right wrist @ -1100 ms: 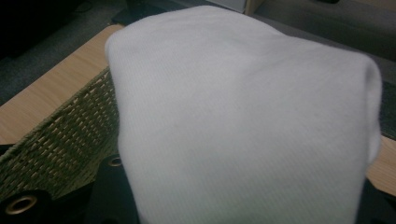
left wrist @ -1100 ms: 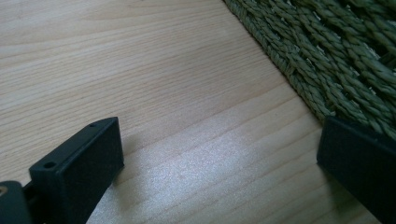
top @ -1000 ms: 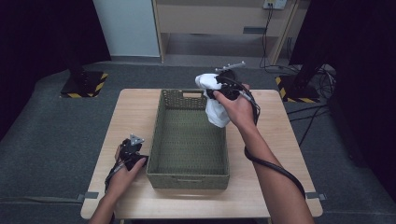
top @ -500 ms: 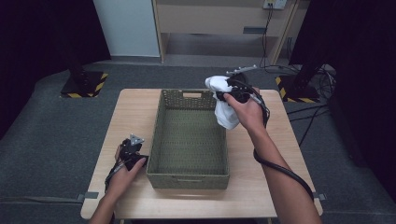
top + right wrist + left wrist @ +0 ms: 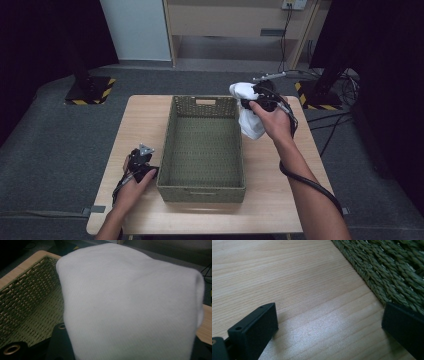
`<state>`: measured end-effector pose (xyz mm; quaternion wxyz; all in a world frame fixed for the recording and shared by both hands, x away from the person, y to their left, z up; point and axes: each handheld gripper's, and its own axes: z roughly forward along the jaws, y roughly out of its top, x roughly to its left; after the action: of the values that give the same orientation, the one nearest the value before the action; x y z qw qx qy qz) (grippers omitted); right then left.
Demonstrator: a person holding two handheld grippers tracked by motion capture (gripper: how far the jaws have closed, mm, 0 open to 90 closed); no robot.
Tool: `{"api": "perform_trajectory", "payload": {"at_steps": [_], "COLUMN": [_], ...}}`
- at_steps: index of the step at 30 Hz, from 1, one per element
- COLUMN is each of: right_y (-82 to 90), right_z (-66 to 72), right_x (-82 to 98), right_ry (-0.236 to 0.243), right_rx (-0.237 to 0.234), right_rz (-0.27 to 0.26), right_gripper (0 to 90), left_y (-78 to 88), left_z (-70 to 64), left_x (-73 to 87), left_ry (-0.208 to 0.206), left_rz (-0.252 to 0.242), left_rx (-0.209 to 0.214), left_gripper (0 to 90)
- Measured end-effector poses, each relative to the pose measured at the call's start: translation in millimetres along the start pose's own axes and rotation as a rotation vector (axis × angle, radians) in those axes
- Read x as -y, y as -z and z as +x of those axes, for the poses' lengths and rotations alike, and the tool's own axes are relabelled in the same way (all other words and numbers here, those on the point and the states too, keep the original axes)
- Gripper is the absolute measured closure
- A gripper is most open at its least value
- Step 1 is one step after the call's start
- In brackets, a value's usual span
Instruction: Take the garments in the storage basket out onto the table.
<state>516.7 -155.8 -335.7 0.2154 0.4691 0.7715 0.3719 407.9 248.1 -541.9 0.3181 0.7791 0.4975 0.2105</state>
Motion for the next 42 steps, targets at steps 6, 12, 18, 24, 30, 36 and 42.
{"api": "perform_trajectory", "payload": {"at_steps": [6, 12, 18, 24, 30, 36, 42], "right_y": [0.5, 1.5, 1.4, -3.5, -14.4, -27.5, -36.8], "right_z": [-12.2, -21.5, -28.5, -42.2, -56.0, -69.4, -72.6], "right_x": [9.0, 12.9, 15.6, 25.1, 36.8, 47.3, 50.7], "right_ry": [-0.014, -0.028, -0.028, -0.056, -0.080, -0.107, -0.118], "right_rx": [0.019, 0.032, 0.048, 0.078, 0.107, 0.124, 0.126], "right_rz": [0.010, 0.015, 0.017, 0.018, 0.031, 0.043, 0.049], "right_gripper": [47.0, 47.1, 47.1, 47.3, 47.5, 47.6, 47.6], "left_y": [0.0, 0.0, 0.0, 0.0, 0.1, 0.2, 0.2], "left_z": [0.0, -0.1, -0.1, -0.1, 0.0, -0.1, -0.1], "left_x": [0.0, 0.0, 0.0, 0.1, 0.1, 0.1, 0.1], "left_ry": [0.000, 0.001, 0.002, 0.001, 0.000, 0.000, 0.000], "left_rz": [0.000, 0.000, 0.000, 0.000, 0.001, 0.001, 0.001], "left_rx": [0.000, 0.000, 0.000, 0.000, 0.000, -0.001, -0.001], "left_gripper": [0.0, 0.0, 0.0, 0.0, 0.0, 0.0, 0.0]}}
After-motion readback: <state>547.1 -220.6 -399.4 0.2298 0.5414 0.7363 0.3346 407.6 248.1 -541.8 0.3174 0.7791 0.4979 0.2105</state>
